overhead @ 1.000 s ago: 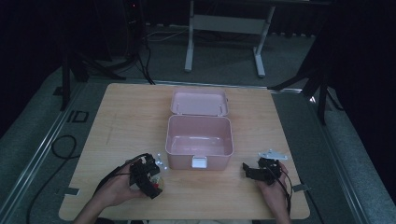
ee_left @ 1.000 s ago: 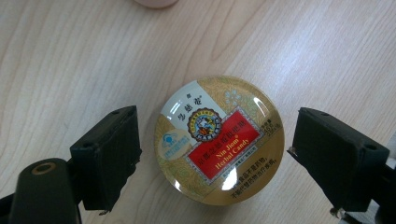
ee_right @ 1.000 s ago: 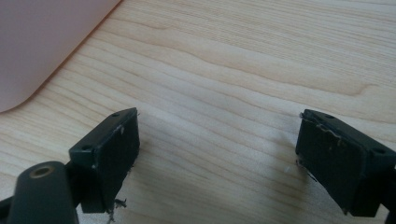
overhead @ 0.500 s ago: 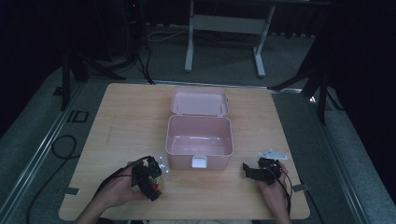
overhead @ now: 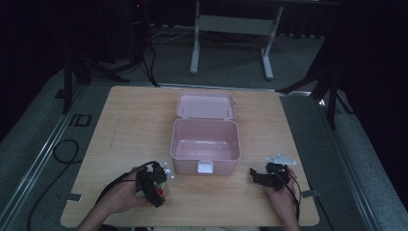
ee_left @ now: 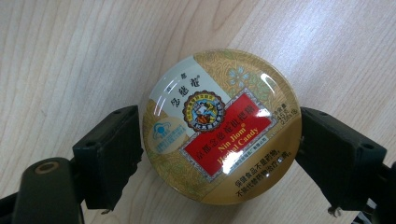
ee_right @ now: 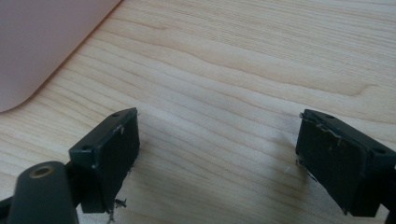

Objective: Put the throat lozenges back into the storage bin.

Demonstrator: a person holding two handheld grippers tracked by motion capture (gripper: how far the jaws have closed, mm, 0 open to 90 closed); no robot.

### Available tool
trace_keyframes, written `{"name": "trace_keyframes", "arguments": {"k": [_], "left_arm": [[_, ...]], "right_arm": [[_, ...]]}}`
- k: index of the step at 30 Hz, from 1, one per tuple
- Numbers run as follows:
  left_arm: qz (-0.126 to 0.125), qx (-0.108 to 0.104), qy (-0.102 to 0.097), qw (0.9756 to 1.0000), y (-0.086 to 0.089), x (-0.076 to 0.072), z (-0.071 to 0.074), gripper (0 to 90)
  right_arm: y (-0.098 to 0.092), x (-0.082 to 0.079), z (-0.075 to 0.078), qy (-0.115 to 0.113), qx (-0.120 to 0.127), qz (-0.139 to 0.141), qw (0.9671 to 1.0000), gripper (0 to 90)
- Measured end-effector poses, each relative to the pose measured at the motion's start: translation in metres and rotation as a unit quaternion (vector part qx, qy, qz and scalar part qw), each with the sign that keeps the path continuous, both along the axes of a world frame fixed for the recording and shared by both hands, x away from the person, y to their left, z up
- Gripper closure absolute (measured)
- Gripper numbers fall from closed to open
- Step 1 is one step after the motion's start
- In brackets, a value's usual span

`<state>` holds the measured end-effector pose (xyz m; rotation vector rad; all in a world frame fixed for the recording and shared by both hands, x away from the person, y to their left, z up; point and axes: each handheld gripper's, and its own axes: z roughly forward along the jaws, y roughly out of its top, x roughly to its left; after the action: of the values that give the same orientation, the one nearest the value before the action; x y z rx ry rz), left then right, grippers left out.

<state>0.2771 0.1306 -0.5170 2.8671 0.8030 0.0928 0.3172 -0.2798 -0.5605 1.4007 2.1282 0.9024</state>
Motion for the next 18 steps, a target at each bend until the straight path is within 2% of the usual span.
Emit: {"name": "trace_keyframes", "arguments": {"k": [1,10,18], "left_arm": [[0.0,0.0,0.0,1.0,0.0,0.0,0.0,19.5],[0.0,0.012,0.006,0.9999,-0.0009,0.0012,0.0001,19.9],[0.012,0.012,-0.003,0.9999,0.004,0.0037,0.0081,20.0]], "right_arm": [[0.0,0.0,0.0,0.0,0.0,0.0,1.0,13.4],[0.0,0.0,0.0,0.0,0.0,0.0,1.0,13.3],[0.0,0.0,0.0,0.0,0.0,0.0,1.0,13.3]]}}
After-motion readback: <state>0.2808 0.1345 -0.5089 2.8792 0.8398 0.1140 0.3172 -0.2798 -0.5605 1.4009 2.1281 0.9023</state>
